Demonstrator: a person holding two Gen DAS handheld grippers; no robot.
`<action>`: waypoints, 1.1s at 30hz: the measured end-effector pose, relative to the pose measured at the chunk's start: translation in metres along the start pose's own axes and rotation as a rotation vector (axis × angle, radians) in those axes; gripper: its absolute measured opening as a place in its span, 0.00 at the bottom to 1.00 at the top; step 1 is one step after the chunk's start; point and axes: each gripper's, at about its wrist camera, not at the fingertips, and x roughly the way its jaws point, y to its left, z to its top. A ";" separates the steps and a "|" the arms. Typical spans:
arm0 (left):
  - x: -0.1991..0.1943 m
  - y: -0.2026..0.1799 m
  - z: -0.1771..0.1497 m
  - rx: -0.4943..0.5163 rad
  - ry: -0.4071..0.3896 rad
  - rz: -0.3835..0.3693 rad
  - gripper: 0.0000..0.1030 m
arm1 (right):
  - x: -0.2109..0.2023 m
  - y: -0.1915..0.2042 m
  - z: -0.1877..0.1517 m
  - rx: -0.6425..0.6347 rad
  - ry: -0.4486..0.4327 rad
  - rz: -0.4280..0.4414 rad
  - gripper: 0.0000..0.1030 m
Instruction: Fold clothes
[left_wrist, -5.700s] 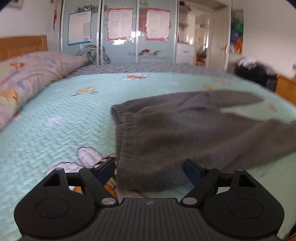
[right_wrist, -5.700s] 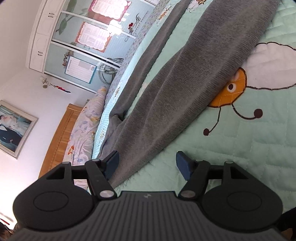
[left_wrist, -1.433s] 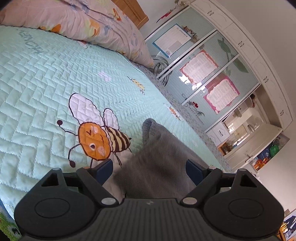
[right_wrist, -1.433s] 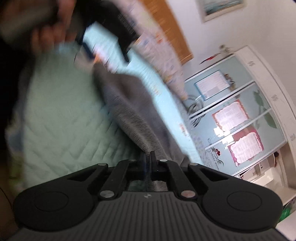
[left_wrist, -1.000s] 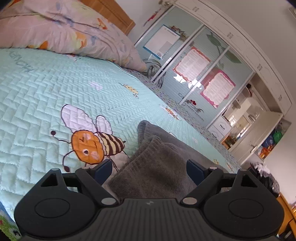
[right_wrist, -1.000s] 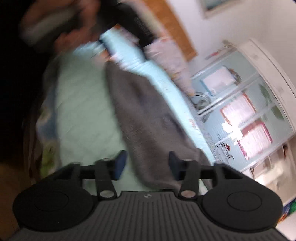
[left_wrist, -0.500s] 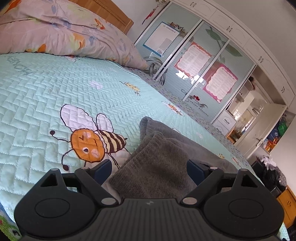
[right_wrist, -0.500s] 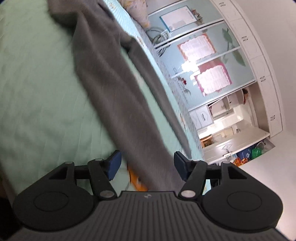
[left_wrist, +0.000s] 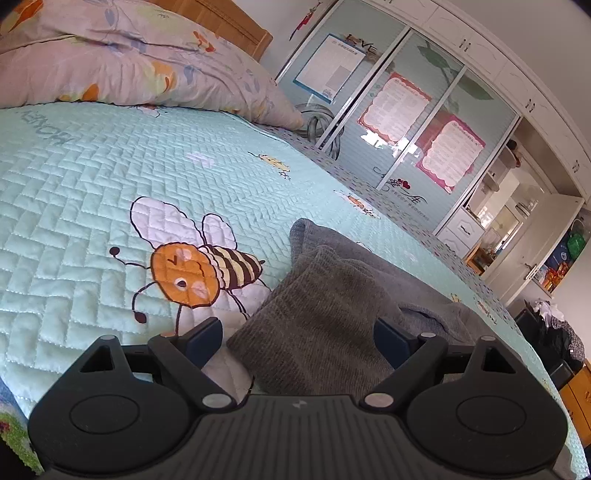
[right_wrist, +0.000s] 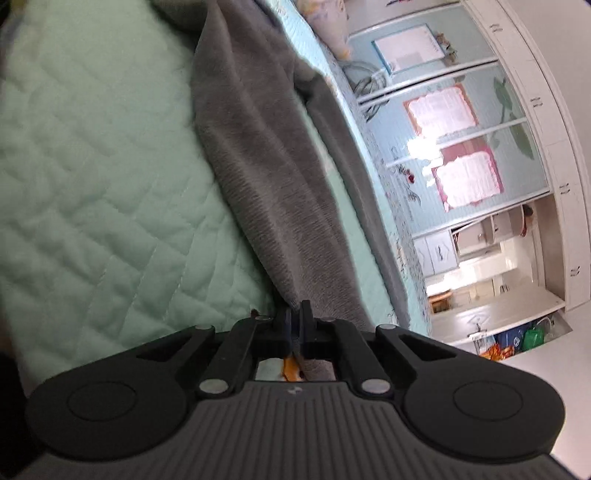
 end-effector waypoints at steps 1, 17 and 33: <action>0.000 0.000 0.000 -0.003 -0.001 0.000 0.88 | -0.007 -0.002 -0.004 -0.007 -0.010 -0.019 0.04; 0.003 -0.006 -0.002 0.016 0.011 -0.002 0.88 | -0.037 -0.012 -0.049 0.155 0.105 -0.114 0.73; 0.004 -0.011 -0.005 0.046 0.025 0.023 0.89 | 0.033 -0.066 -0.106 0.199 0.223 -0.124 0.94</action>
